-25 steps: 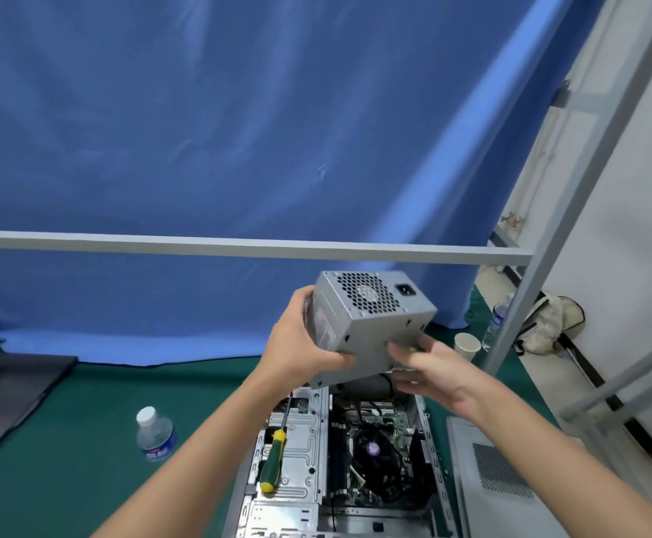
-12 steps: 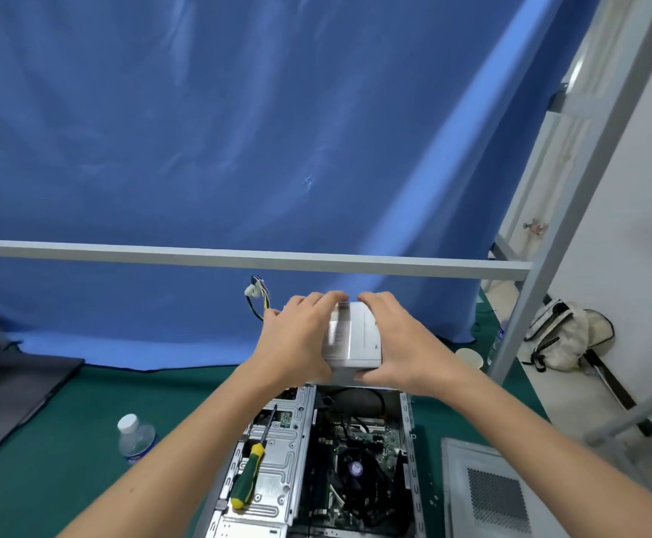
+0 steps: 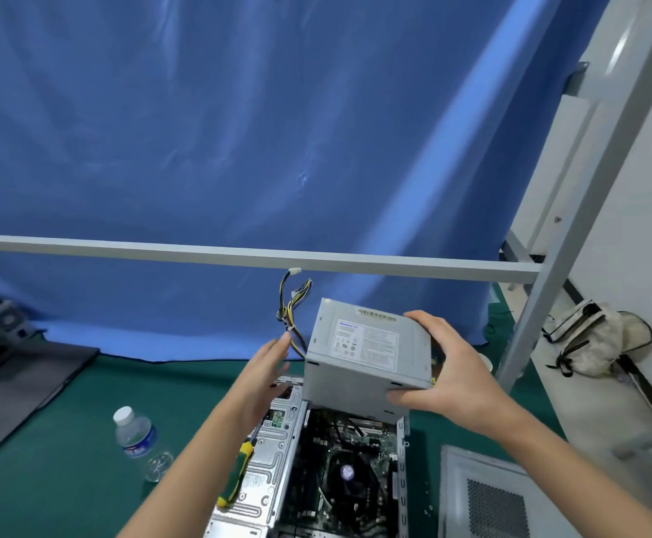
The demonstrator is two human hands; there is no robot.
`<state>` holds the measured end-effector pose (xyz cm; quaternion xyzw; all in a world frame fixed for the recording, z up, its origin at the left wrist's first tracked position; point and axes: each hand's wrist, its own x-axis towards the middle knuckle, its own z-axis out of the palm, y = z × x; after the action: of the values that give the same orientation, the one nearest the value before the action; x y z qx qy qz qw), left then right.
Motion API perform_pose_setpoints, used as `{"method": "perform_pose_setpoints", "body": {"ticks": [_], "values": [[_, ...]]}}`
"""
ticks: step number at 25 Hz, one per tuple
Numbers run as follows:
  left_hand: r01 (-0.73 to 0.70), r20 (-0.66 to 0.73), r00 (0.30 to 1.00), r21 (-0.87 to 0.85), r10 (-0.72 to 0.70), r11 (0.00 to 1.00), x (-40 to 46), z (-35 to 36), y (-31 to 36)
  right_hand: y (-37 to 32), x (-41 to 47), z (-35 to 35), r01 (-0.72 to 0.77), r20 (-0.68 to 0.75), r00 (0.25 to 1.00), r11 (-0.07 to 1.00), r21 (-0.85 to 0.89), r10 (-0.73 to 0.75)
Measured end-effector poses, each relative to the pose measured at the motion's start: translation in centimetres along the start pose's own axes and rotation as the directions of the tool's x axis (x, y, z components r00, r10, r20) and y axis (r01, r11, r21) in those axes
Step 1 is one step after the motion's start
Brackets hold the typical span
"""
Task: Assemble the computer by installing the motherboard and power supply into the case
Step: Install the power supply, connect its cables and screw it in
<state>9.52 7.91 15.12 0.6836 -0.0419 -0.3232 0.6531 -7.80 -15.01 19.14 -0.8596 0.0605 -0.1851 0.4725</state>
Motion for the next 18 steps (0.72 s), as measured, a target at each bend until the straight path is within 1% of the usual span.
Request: {"method": "perform_pose_setpoints", "body": {"ticks": [2,4,6,8,9,11,13,15,18], "values": [[-0.040,0.016,0.999,-0.133,0.042,0.990,0.9,1.8,1.3,0.2,-0.1,-0.6,-0.026,0.031,0.999,0.997,0.072,0.024],[-0.116,-0.028,0.993,-0.245,0.112,0.963,1.1,3.3,2.2,0.8,-0.5,-1.3,-0.067,0.053,0.997,0.987,0.146,0.059],[-0.194,-0.059,0.981,-0.305,0.185,0.932,0.6,4.0,2.4,1.4,-0.7,-2.0,-0.115,0.059,0.993,0.963,0.242,0.104],[-0.246,-0.088,0.969,-0.317,0.229,0.916,0.0,4.5,2.3,2.2,-0.6,-2.5,-0.162,0.083,0.986,0.919,0.358,0.141],[-0.261,-0.104,0.965,-0.287,0.240,0.922,-0.3,4.8,2.3,2.8,-0.5,-2.6,-0.190,0.105,0.981,0.891,0.413,0.161],[-0.281,-0.090,0.959,-0.134,0.270,0.950,-1.0,5.4,2.4,4.0,-0.7,-2.4,-0.242,0.138,0.970,0.850,0.467,0.200],[-0.309,-0.015,0.951,0.032,0.310,0.950,-1.8,6.0,2.0,4.7,-0.8,-2.3,-0.261,0.145,0.965,0.834,0.486,0.218],[-0.342,0.071,0.939,0.101,0.336,0.934,-2.4,5.9,1.7,5.1,-0.6,-2.3,-0.272,0.162,0.962,0.826,0.493,0.220],[-0.331,0.184,0.938,0.215,0.295,0.919,-3.0,4.9,1.5,5.5,-0.4,-2.1,-0.305,0.213,0.951,0.806,0.507,0.226]]}}
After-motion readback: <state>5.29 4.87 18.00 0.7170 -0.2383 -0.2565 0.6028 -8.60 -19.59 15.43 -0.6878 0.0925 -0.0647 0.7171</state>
